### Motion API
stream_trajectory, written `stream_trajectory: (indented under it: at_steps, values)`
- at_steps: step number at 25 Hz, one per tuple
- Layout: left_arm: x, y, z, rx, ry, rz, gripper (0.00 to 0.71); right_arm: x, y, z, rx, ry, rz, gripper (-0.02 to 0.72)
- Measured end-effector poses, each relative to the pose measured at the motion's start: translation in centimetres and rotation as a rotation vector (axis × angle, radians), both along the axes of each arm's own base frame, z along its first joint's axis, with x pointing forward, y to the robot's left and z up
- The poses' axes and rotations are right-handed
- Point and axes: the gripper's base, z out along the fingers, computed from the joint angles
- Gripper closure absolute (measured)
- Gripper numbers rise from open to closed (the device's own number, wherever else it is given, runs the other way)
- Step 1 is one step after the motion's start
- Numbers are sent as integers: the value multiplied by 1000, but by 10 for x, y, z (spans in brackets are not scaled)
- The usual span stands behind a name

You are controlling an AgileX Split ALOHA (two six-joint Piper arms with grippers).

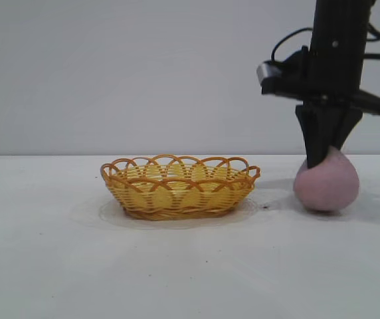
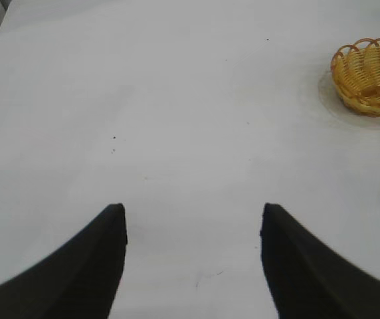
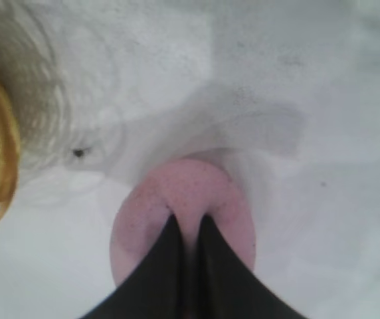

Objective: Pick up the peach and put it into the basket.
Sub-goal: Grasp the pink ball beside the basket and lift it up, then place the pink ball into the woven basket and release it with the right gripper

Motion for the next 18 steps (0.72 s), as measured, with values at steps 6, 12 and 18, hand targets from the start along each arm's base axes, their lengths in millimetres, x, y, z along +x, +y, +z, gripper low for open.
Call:
stream_trajectory:
  at_steps: [6, 12, 18]
  values:
    - [0, 0, 0, 0, 0, 0, 314, -14, 11, 49, 84, -95, 10, 703]
    - [0, 0, 0, 0, 0, 0, 314, -35, 51, 59, 136, -94, 99, 703]
    - [0, 0, 0, 0, 0, 0, 314, -45, 95, 52, 174, -175, 175, 703]
